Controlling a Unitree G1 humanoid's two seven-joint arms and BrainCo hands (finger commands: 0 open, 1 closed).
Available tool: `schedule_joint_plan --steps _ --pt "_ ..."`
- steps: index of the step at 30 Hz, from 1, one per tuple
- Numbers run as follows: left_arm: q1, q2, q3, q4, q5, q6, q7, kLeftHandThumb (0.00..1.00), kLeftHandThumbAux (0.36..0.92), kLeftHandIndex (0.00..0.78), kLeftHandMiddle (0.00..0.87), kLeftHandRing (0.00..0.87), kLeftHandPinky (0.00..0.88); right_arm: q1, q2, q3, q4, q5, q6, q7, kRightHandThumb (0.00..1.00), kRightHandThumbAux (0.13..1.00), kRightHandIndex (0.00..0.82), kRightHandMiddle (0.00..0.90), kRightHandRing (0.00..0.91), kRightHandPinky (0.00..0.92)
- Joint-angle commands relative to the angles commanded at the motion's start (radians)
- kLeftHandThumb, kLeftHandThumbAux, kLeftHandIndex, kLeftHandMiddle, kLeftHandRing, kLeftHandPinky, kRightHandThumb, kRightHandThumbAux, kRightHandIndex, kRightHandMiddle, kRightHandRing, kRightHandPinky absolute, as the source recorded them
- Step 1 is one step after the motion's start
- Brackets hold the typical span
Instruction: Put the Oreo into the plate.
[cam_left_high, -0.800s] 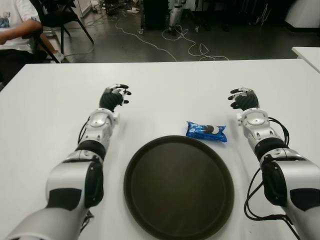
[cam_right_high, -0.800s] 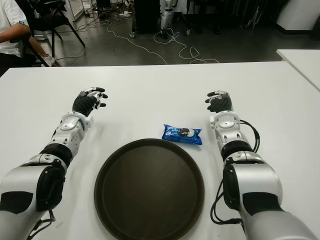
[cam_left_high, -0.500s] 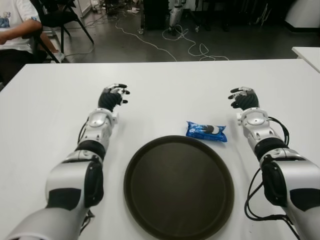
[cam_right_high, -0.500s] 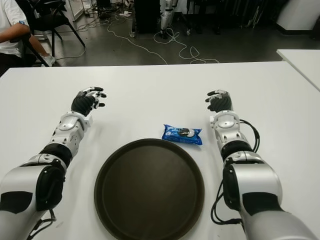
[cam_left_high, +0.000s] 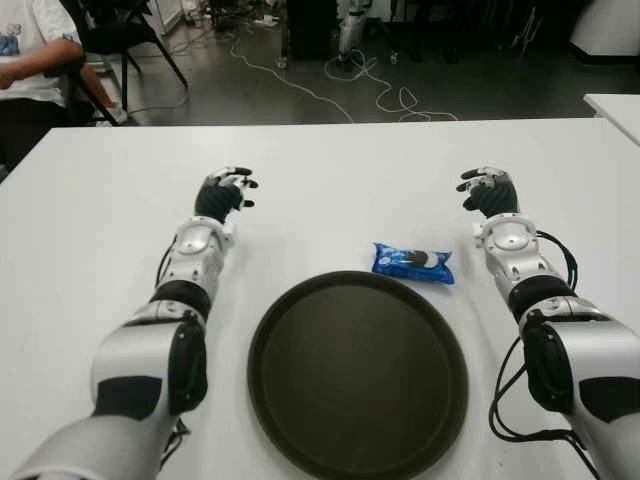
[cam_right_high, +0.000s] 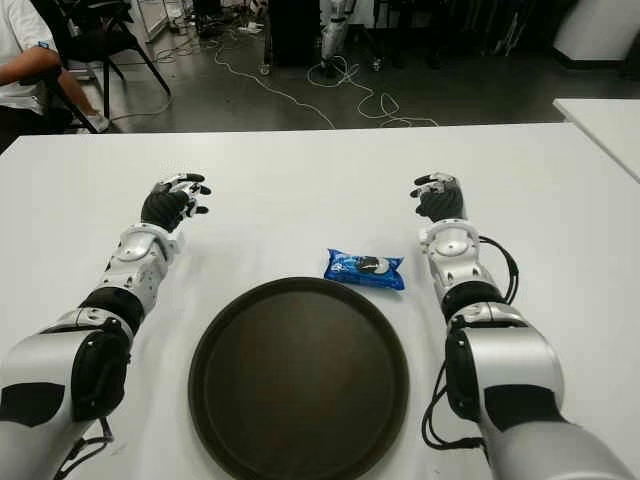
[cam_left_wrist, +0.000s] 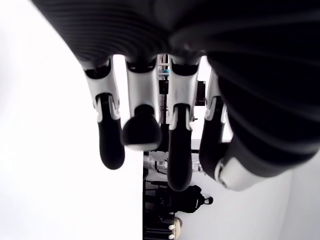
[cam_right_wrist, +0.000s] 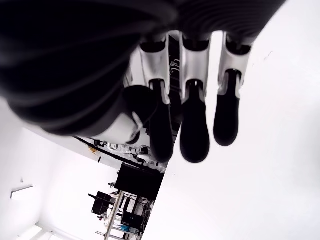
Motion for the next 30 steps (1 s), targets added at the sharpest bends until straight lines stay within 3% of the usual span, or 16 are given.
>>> schedule_joint_plan --steps 13,21,28,30 --pt "-0.001 0.002 -0.003 0.001 0.006 0.01 0.001 0.851 0.666 0.404 0.528 0.836 0.819 0.018 -0.013 0.119 0.005 -0.119 -0.058 -0.088 0.851 0.68 0.405 0.495 0.773 0.789" --pt "0.002 0.003 -0.011 0.001 0.015 0.005 0.001 0.853 0.665 0.408 0.535 0.842 0.826 0.023 -0.023 0.185 0.009 -0.193 -0.053 -0.136 0.852 0.679 0.404 0.502 0.776 0.79" --pt "0.002 0.002 -0.009 0.0 0.009 0.007 -0.002 0.852 0.666 0.405 0.53 0.837 0.818 0.024 -0.033 0.239 0.012 -0.25 -0.049 -0.163 0.852 0.675 0.412 0.506 0.724 0.719" --pt "0.003 0.001 -0.007 -0.001 0.006 0.007 -0.003 0.851 0.667 0.404 0.529 0.837 0.818 0.023 -0.037 0.258 0.013 -0.266 -0.048 -0.162 0.846 0.676 0.407 0.536 0.677 0.66"
